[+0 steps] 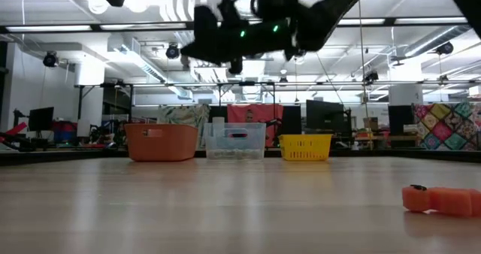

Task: Sort Halloween decoration
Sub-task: Put the white skeleton toy into the orange bin

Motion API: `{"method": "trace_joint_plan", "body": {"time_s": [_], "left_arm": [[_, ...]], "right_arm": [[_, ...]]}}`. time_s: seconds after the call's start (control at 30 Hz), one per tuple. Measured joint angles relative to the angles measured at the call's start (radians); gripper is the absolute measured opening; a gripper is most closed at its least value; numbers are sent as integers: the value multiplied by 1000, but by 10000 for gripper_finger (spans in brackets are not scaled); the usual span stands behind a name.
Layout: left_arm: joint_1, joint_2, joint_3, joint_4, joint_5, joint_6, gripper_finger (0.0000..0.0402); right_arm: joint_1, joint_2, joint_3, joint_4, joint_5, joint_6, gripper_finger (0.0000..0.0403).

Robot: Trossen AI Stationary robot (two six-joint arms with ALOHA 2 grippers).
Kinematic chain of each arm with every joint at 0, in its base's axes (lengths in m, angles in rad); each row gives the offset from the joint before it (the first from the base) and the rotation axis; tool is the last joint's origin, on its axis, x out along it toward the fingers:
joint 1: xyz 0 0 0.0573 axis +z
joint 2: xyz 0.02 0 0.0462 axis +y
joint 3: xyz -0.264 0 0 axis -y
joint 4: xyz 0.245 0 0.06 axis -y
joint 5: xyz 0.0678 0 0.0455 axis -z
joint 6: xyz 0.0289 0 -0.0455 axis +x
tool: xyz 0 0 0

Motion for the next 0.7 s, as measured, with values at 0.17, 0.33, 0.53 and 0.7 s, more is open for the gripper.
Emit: {"method": "trace_joint_plan", "body": {"time_s": [0.17, 0.33, 0.53, 0.7], "left_arm": [[-2, -43, 0, -6, 1, 33, 94], [-2, -81, 0, -34, 1, 67, 94], [-2, -116, 0, -84, 1, 66, 94], [-2, -128, 0, -123, 0, 64, 94]], "right_arm": [[-100, 117, 91, 58, 1, 35, 12], [-155, 243, 213, 51, -34, 92, 12], [-174, 318, 301, 22, -33, 84, 12], [-174, 321, 310, -25, -33, 65, 13]]}}
